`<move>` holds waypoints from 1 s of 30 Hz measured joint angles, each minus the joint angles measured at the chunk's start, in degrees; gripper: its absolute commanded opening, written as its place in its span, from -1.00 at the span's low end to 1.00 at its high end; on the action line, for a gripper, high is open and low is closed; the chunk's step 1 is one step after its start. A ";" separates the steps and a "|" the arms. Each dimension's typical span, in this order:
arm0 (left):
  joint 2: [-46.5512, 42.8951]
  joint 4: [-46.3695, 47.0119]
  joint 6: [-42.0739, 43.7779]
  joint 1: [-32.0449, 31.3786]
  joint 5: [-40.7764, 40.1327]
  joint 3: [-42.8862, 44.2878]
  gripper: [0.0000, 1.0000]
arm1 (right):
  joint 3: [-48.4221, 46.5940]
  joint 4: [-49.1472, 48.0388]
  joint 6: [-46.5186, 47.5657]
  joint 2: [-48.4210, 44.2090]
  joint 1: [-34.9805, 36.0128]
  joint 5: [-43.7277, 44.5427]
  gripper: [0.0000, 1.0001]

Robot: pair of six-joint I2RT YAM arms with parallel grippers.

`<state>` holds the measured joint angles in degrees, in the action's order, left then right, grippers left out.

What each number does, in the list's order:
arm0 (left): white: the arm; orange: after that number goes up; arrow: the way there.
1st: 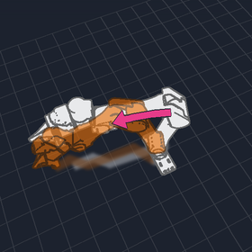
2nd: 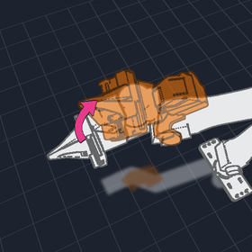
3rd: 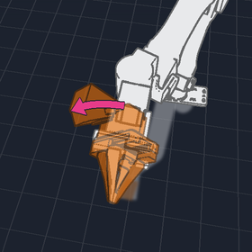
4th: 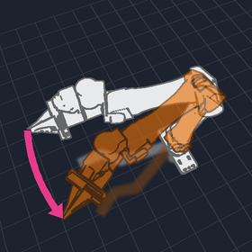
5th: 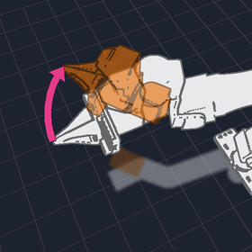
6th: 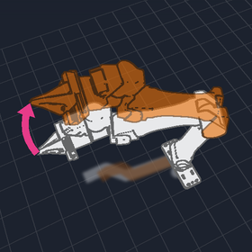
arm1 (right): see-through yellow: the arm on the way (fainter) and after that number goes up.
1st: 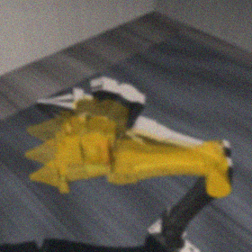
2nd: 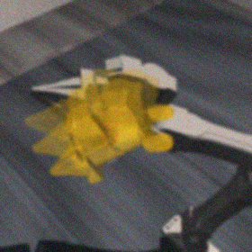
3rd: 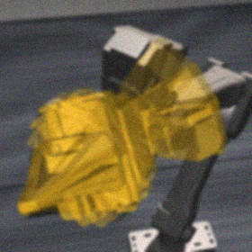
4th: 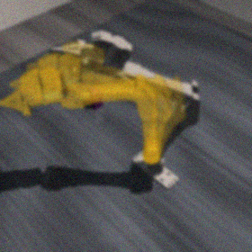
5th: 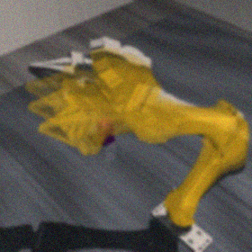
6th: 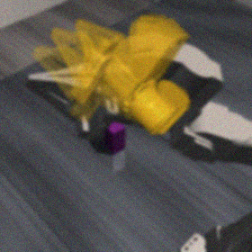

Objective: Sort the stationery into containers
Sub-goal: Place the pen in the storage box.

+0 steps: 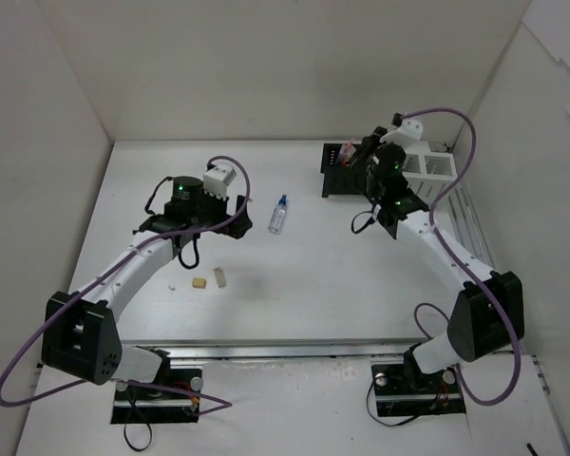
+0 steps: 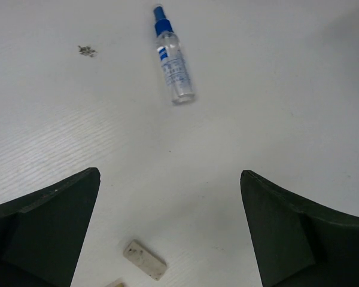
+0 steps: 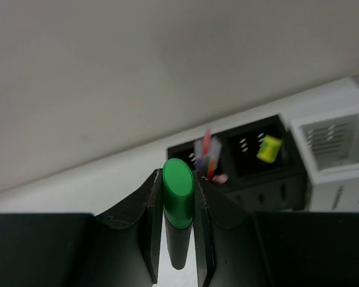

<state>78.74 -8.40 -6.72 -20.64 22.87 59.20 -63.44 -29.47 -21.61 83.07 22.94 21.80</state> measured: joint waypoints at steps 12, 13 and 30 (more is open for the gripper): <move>14.51 0.31 0.70 2.71 2.82 9.20 0.99 | -24.00 3.50 4.46 24.04 -15.65 -5.20 -1.00; 16.39 0.17 0.76 2.71 3.19 10.84 0.99 | -24.57 4.07 3.52 25.94 -16.24 -6.47 -1.00; 36.87 -6.54 4.15 -2.84 5.62 31.26 0.99 | -18.93 8.72 -2.67 25.51 -17.22 -15.93 0.94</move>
<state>115.61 -14.94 -2.57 -23.49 28.49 90.45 -82.37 -20.75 -24.27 108.57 5.72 5.87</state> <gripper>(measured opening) 0.995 0.888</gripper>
